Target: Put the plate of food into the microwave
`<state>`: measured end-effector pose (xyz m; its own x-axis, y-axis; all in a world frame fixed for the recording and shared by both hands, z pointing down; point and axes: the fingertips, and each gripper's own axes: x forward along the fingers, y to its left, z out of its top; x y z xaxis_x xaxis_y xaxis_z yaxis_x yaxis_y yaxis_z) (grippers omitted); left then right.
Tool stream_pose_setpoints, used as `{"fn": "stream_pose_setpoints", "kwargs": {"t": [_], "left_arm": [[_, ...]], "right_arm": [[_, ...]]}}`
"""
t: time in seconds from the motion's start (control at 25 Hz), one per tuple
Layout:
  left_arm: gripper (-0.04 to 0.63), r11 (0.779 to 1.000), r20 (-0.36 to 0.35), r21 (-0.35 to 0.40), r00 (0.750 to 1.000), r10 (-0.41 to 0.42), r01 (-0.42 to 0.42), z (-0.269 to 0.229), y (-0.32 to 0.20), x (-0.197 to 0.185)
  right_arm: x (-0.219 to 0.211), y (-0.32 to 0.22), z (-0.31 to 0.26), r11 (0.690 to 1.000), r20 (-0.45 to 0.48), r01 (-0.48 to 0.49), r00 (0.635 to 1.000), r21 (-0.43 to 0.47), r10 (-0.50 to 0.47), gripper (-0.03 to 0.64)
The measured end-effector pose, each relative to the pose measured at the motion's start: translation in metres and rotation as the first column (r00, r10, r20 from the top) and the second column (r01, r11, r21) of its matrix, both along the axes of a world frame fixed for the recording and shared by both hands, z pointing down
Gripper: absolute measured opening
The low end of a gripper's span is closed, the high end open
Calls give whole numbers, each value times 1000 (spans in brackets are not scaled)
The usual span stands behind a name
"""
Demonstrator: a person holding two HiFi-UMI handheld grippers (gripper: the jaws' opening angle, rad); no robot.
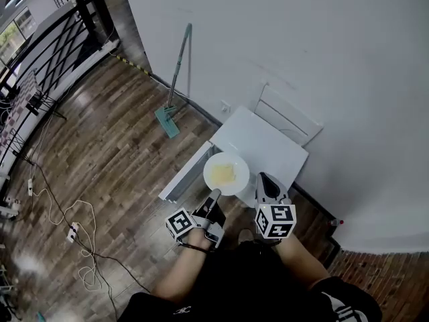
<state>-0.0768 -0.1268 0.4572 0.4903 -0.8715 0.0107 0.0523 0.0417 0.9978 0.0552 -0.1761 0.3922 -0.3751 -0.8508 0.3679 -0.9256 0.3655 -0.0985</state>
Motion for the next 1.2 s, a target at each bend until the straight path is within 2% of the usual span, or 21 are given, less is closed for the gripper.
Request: {"fn": "stream_pose_setpoints", "kwargs": {"t": [0.2, 0.32, 0.48, 0.6, 0.76, 0.88, 1.0, 1.12, 1.2], "left_arm": [[8, 998, -7, -9, 998, -55, 55, 31, 13, 10], [8, 997, -1, 13, 998, -70, 70, 59, 16, 14], [8, 995, -4, 3, 995, -102, 102, 105, 16, 11], [8, 994, 10, -6, 993, -114, 114, 139, 18, 5], [8, 994, 4, -26, 994, -109, 109, 190, 4, 2], [8, 997, 14, -43, 998, -64, 65, 230, -10, 3], [8, 1000, 33, -21, 999, -15, 15, 264, -32, 2], [8, 1000, 11, -1, 1000, 2, -2, 294, -54, 3], [8, 1000, -7, -16, 1000, 21, -21, 314, -66, 6]], "right_arm": [[0, 3, 27, 997, 5, 77, 997, -25, -77, 11], [-6, 2, 57, 990, -6, 134, 991, -36, -135, 11], [-12, 5, 104, 983, -2, 163, 986, -85, -164, 11], [-14, 16, 138, 977, 14, 162, 987, -141, -162, 11], [-22, 14, 179, 976, -2, 157, 987, -154, -159, 11], [-26, 8, 211, 979, 0, 117, 993, -166, -118, 11], [-32, 1, 242, 981, 6, 78, 997, -178, -78, 11], [-35, -4, 270, 982, -4, 47, 999, -182, -49, 11], [-35, -5, 288, 982, -16, 27, 999, -185, -31, 11]]}}
